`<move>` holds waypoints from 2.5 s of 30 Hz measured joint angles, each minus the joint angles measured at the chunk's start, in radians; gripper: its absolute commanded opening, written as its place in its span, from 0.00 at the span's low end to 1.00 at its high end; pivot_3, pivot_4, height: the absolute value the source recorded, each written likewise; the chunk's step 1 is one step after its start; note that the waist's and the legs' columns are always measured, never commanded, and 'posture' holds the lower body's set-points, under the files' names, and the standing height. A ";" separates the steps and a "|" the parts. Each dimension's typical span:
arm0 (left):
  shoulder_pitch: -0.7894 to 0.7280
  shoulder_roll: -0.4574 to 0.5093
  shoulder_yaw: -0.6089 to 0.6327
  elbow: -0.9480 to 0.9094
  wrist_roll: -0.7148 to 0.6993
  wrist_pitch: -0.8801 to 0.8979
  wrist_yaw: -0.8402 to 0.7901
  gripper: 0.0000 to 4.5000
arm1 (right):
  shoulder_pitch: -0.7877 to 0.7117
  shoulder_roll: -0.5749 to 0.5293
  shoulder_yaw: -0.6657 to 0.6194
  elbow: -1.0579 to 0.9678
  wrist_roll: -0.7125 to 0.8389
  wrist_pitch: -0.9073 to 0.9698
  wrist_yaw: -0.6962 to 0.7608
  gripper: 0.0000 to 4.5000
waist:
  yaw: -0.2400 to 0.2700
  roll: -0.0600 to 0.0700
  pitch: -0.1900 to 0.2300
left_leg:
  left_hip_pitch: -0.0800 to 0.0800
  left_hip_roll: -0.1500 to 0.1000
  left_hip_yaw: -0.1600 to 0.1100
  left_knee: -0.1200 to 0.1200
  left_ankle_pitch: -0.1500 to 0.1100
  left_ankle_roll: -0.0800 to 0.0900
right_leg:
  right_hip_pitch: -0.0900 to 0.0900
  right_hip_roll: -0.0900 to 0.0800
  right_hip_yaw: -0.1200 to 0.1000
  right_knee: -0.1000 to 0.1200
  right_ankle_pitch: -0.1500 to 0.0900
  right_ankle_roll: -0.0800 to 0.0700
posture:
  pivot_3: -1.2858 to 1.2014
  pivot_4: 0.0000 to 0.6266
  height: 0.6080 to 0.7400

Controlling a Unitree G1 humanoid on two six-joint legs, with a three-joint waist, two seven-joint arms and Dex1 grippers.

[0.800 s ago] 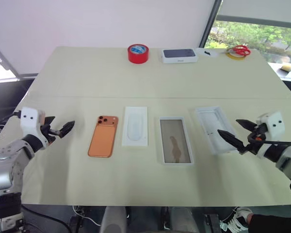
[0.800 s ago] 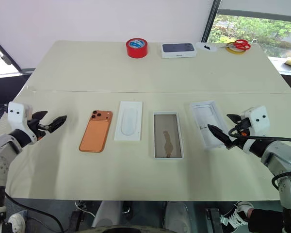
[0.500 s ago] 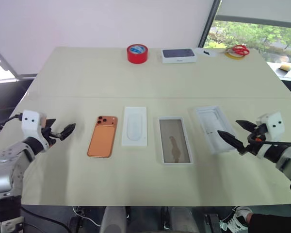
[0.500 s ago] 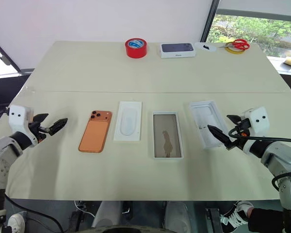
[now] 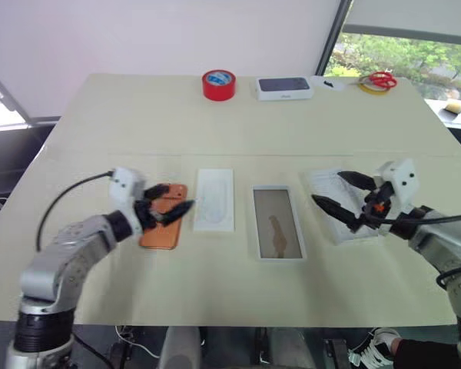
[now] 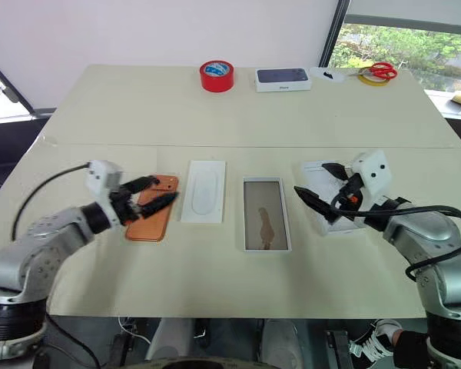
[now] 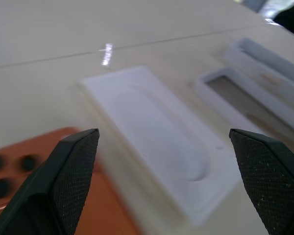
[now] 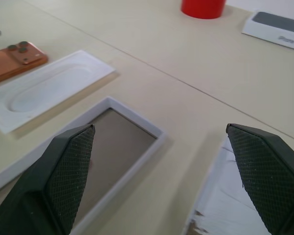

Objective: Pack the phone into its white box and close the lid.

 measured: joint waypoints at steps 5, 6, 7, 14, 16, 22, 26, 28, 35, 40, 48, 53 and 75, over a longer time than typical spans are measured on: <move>-0.149 -0.174 -0.016 0.000 -0.019 0.201 0.249 0.99 | -0.053 0.005 0.066 0.000 -0.010 0.002 -0.007 1.00 | 0.000 0.000 0.000 | 0.000 0.000 -0.001 0.001 0.000 0.000 | 0.000 0.000 0.000 0.001 0.000 0.000 | 0.52 0.24 0.93; -0.169 -0.210 -0.015 0.005 -0.018 0.231 0.296 0.99 | -0.060 0.004 0.077 0.000 -0.016 0.001 -0.006 1.00 | 0.000 0.000 0.000 | 0.000 0.000 -0.001 0.001 0.000 0.000 | 0.000 0.000 0.000 0.001 0.000 0.000 | 0.52 0.24 0.93; -0.185 -0.241 -0.014 0.007 -0.016 0.259 0.339 0.99 | -0.062 0.003 0.085 0.000 -0.019 0.001 -0.004 1.00 | 0.000 0.000 0.000 | 0.000 0.000 -0.001 0.001 0.000 0.000 | 0.000 0.000 0.000 0.001 0.000 0.000 | 0.52 0.24 0.93; -0.322 -0.360 0.046 0.126 0.054 0.452 0.577 0.99 | -0.051 -0.007 0.119 -0.021 -0.043 0.001 0.003 1.00 | 0.000 -0.001 0.000 | 0.000 -0.001 -0.001 0.001 0.000 0.000 | 0.000 0.000 0.000 0.001 0.000 0.000 | 0.52 0.24 0.93; -0.345 -0.387 0.074 0.150 0.062 0.465 0.600 0.99 | -0.045 -0.012 0.118 -0.021 -0.045 0.001 0.002 1.00 | 0.000 -0.001 0.000 | 0.000 -0.001 -0.001 0.002 0.000 0.000 | 0.000 0.000 0.000 0.001 0.000 0.000 | 0.52 0.24 0.93; -0.411 -0.427 0.122 0.204 0.071 0.557 0.619 0.99 | -0.023 -0.021 0.115 -0.046 -0.044 0.003 0.002 1.00 | 0.001 -0.001 0.001 | 0.000 -0.001 -0.001 0.002 0.000 0.000 | 0.000 0.000 0.000 0.001 0.000 0.000 | 0.52 0.24 0.93; -0.445 -0.458 0.153 0.222 0.075 0.648 0.620 0.99 | -0.008 -0.049 0.110 -0.085 -0.015 0.023 0.034 1.00 | 0.001 -0.002 0.001 | 0.000 -0.001 -0.001 0.001 0.000 0.000 | 0.000 0.000 0.000 0.001 0.000 0.000 | 0.52 0.24 0.93; -0.456 -0.467 0.169 0.222 0.082 0.676 0.621 0.99 | 0.007 -0.060 0.110 -0.100 -0.003 0.024 0.055 1.00 | 0.001 -0.002 0.001 | 0.000 -0.001 -0.001 0.002 0.000 0.000 | 0.000 0.000 0.000 0.001 0.000 0.000 | 0.52 0.24 0.93; -0.479 -0.522 0.247 0.224 0.142 0.735 0.637 0.60 | 0.025 -0.077 0.127 -0.113 -0.009 0.021 0.092 1.00 | 0.001 -0.002 0.001 | 0.000 -0.001 -0.001 0.002 0.000 0.000 | 0.001 0.000 0.000 0.001 0.000 0.000 | 0.52 0.24 0.93; -0.474 -0.525 0.263 0.225 0.178 0.744 0.642 0.03 | -0.001 -0.084 0.163 -0.110 -0.026 0.021 0.104 1.00 | 0.001 -0.002 0.001 | 0.000 -0.001 -0.001 0.002 0.000 0.000 | 0.000 0.000 0.000 0.001 0.000 0.000 | 0.52 0.24 0.93; -0.497 -0.547 0.330 0.227 0.188 0.741 0.601 0.01 | -0.010 -0.190 0.390 -0.167 -0.120 0.026 0.188 1.00 | 0.000 -0.003 0.001 | 0.000 -0.001 -0.001 0.002 0.000 -0.001 | 0.000 0.000 0.000 0.001 0.000 0.000 | 0.52 0.24 0.93; -0.528 -0.572 0.410 0.227 0.187 0.739 0.583 0.00 | -0.060 -0.195 0.521 -0.152 -0.215 0.026 0.208 0.95 | 0.000 -0.004 0.002 | 0.000 -0.001 -0.002 0.002 0.001 -0.002 | 0.000 0.000 -0.001 0.001 0.000 0.000 | 0.52 0.24 0.93; -0.677 -0.512 0.663 0.248 0.167 0.744 0.512 0.00 | -0.370 0.018 0.777 0.123 -0.504 -0.131 0.276 0.01 | 0.000 -0.012 0.006 | 0.000 0.000 -0.001 0.002 0.005 -0.008 | 0.000 0.001 -0.001 0.002 0.000 0.000 | 0.52 0.24 0.93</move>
